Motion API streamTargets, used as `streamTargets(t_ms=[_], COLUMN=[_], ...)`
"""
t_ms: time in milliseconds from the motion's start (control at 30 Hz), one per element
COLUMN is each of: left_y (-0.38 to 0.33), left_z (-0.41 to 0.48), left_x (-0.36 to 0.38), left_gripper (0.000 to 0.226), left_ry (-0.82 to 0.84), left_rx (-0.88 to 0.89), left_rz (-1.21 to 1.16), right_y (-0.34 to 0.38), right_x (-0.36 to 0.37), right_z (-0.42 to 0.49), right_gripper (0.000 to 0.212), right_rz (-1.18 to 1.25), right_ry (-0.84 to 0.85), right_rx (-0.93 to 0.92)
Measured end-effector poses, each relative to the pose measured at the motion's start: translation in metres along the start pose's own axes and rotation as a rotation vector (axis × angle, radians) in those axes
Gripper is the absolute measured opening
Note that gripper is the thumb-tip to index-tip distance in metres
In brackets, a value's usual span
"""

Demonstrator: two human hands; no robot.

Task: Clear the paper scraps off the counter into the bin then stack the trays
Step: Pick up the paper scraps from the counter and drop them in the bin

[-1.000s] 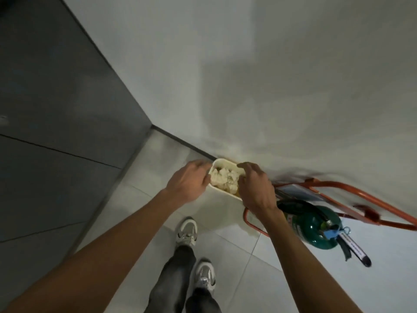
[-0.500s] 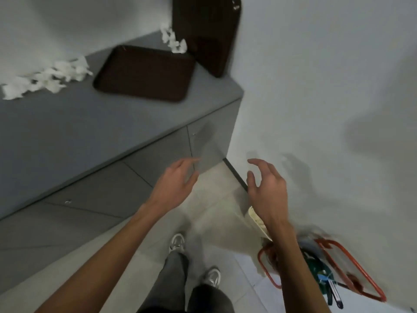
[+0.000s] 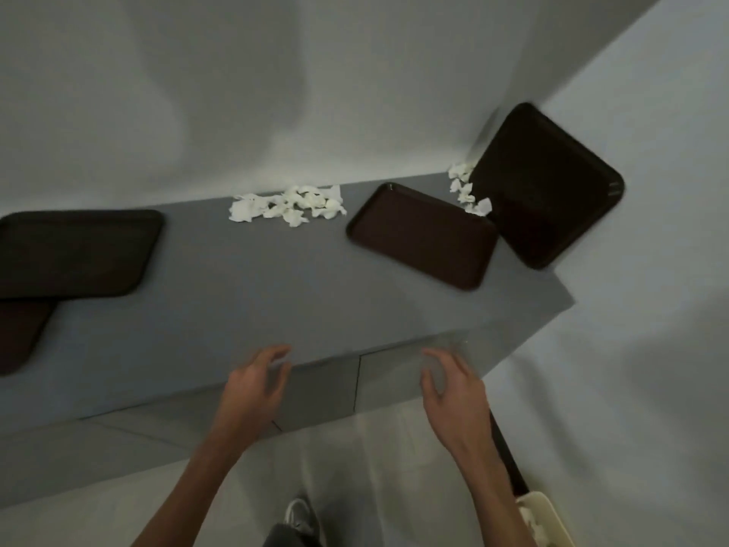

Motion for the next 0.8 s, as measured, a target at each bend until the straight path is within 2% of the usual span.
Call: streamTargets(t_ms=[133,300,600,800], left_y=[0.048,0.074,0.075,0.071], left_z=[0.047,0.106,0.249,0.307], left_x=[-0.035,-0.064,-0.057,-0.046], left_gripper=[0.019,0.02,0.024,0.025], left_ry=[-0.019,-0.048,-0.032,-0.021], left_rx=[-0.053,-0.1,-0.103,-0.135], left_rz=[0.014,0.001,0.033,0.051], right_y=[0.039,0.071,0.085,0.09], right_x=[0.062,0.129,0.239,0.311], right_z=[0.044,0.112,0.272,0.396], right_gripper=[0.03,0.028,0.033,0.037], right_rz=[0.035,0.029,-0.008,-0.078], right_ry=[0.04,0.115,0.261,0.419], right_rx=[-0.038,-0.105,-0.218,-0.244])
Point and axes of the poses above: each hand's wrist, its own z-axis towards the middle knuckle, its own x-axis out of the palm, y = z × x, the point moved 6 cm from there along z, towards the middle knuckle, and after that the axes turned 14 degrees about -x, right-handed, at the moved point
